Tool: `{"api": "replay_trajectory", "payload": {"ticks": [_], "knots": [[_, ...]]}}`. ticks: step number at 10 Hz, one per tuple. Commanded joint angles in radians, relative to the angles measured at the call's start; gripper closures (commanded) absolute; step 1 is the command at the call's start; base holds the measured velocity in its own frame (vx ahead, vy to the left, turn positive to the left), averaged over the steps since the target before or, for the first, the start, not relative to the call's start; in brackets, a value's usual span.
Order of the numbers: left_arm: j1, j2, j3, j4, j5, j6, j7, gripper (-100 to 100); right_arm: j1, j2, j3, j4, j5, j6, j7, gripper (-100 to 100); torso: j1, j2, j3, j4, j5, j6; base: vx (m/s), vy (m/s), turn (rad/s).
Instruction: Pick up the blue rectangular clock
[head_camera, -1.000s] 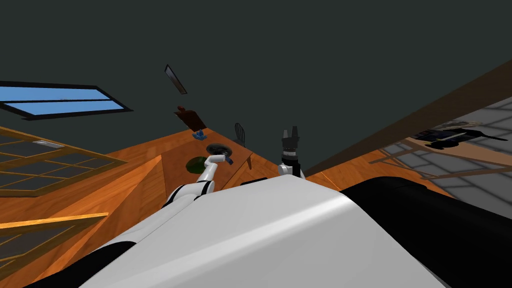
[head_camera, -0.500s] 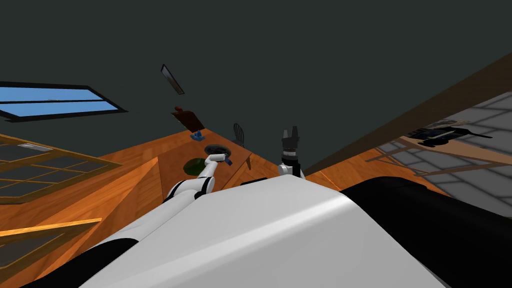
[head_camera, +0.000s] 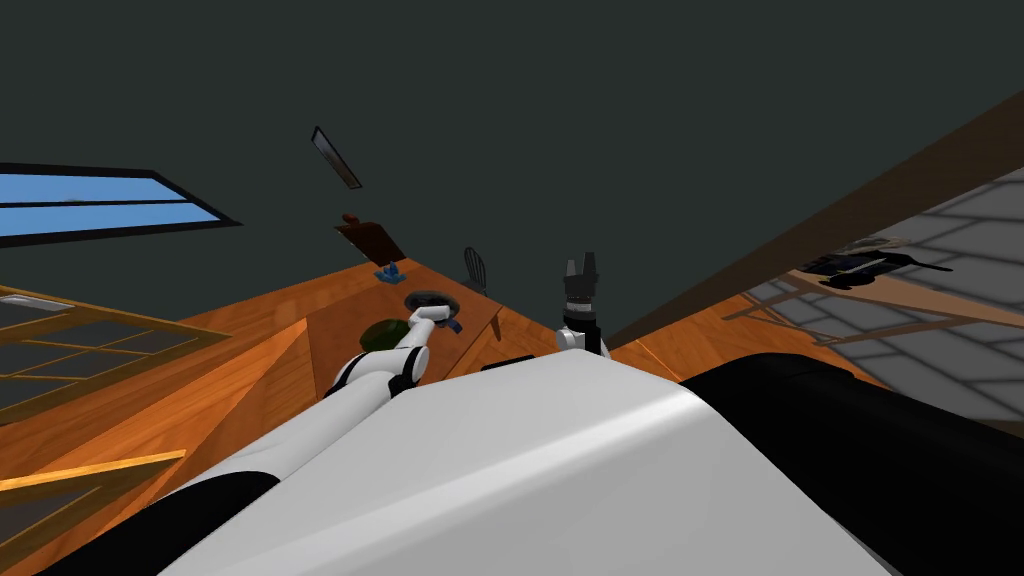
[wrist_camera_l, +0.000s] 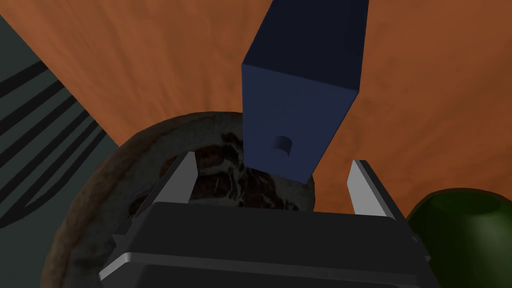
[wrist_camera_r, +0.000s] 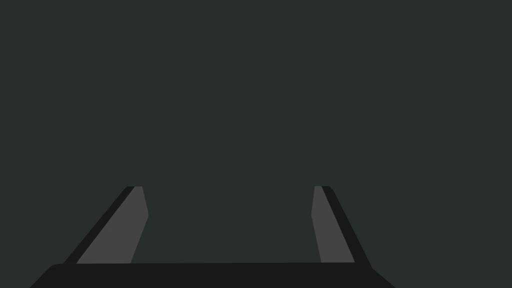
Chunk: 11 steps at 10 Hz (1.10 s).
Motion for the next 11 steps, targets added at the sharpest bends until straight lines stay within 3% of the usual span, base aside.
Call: {"api": "replay_trajectory", "payload": {"ticks": [1, 2, 7, 8, 9, 10, 11], "knots": [[-0.031, 0.009, 0.001, 0.05, 0.006, 0.049, -0.02, -100, 0.0, 0.0, 0.0, 0.0, 0.0, 0.0, 0.0, 0, 0.0, 0.0, 0.0, 0.0, 0.0, 0.0, 0.022, -0.013, -0.072], [-0.031, 0.009, 0.001, 0.052, 0.006, 0.049, -0.02, -100, 0.0, 0.0, 0.0, 0.0, 0.0, 0.0, 0.0, 0, 0.0, 0.0, 0.0, 0.0, 0.0, 0.0, 0.017, -0.012, -0.016], [-0.104, 0.03, 0.001, 0.168, 0.016, 0.138, -0.056, -100, 0.0, 0.0, 0.0, 0.0, 0.0, 0.0, 0.0, 0, 0.0, 0.0, 0.0, 0.0, 0.0, 0.0, 0.016, -0.013, -0.04], [-0.097, 0.029, 0.002, 0.159, 0.016, 0.126, -0.054, -100, 0.0, 0.0, 0.0, 0.0, 0.0, 0.0, 0.0, 0, 0.0, 0.0, 0.0, 0.0, 0.0, 0.0, 0.007, -0.004, -0.003], [-0.098, 0.029, 0.002, 0.162, 0.016, 0.129, -0.055, 0, 0.0, 0.0, 0.0, 0.0, 0.0, 0.0, 0.0, 0, 0.0, 0.001, 0.0, 0.0, 0.0, 0.0, 0.0, 0.0, 0.0], [-0.07, 0.045, 0.049, 0.147, 0.04, 0.125, -0.105, -100, 0.0, 0.0, 0.0, 0.0, 0.0, 0.0, 0.0, 0, 0.001, 0.001, 0.0, 0.0, 0.0, 0.0, 0.128, -0.097, 0.299], [-0.07, 0.045, 0.049, 0.147, 0.04, 0.125, -0.129, -100, 0.001, 0.0, 0.0, 0.0, 0.0, 0.0, 0.0, 0, -0.004, -0.005, -0.003, -0.001, -0.001, -0.002, 0.163, -0.12, 0.204]]}}
